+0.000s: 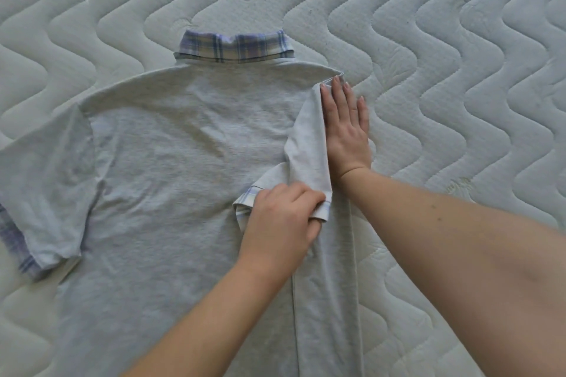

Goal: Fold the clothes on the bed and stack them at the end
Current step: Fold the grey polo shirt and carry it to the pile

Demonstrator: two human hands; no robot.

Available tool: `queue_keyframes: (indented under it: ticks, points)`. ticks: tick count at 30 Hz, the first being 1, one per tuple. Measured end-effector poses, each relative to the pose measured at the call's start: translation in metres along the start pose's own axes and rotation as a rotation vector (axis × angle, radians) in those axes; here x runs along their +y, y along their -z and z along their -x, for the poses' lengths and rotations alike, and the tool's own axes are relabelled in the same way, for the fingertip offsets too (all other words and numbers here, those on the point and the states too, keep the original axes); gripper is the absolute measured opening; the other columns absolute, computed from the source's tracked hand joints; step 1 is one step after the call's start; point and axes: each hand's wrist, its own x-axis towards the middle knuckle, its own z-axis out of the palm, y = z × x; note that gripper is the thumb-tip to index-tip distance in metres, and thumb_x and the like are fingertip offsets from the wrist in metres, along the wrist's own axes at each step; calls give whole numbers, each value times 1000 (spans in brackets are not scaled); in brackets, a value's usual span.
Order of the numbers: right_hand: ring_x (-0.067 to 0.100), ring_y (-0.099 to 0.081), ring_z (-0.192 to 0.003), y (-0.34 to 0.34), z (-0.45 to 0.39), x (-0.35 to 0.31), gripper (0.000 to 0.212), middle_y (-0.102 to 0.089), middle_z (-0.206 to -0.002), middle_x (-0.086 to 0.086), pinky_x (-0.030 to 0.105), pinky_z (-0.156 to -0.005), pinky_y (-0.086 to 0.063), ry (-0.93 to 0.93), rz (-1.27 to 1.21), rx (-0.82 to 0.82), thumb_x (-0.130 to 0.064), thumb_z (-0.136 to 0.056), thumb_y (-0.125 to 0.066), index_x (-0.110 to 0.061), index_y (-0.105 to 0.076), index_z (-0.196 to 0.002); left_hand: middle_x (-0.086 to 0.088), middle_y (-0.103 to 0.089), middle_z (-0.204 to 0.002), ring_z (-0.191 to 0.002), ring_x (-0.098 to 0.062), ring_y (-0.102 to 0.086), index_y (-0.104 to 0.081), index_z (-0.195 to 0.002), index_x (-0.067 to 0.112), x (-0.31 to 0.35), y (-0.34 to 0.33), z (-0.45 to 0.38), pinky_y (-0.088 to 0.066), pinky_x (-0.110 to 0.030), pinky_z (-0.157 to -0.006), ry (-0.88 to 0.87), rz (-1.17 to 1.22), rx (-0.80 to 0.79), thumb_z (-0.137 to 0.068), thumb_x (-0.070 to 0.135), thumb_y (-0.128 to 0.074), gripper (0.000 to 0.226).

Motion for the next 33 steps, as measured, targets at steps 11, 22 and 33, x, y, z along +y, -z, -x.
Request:
queue_keyframes:
  ticks: [11, 22, 33]
  points:
    - [15, -12, -151, 2, 0, -3, 57, -16, -163, 4, 40, -123, 0, -3, -132, 88, -35, -99, -21, -25, -20, -155, 3, -51, -128, -118, -18, -45, -52, -136, 24, -54, 13, 10, -34, -33, -100, 258, -5, -31, -69, 53, -78, 78]
    - [15, -8, -151, 0, 0, -1, 56, -13, -164, 2, 39, -122, 2, -13, -64, 69, -32, -102, -28, -29, -15, -156, 4, -52, -90, -74, -14, -58, -66, -127, 27, -44, -2, 40, -52, -33, -62, 234, 83, 105, -79, 31, -80, 51]
    - [14, -16, -150, -2, 0, -1, 60, -19, -162, 5, 30, -122, 1, -19, -170, 151, -21, -96, -27, -10, -21, -154, -12, -50, -135, -121, -24, -50, -50, -138, 15, -24, -12, 28, -30, -38, -97, 229, -224, 391, -93, 37, -47, 51]
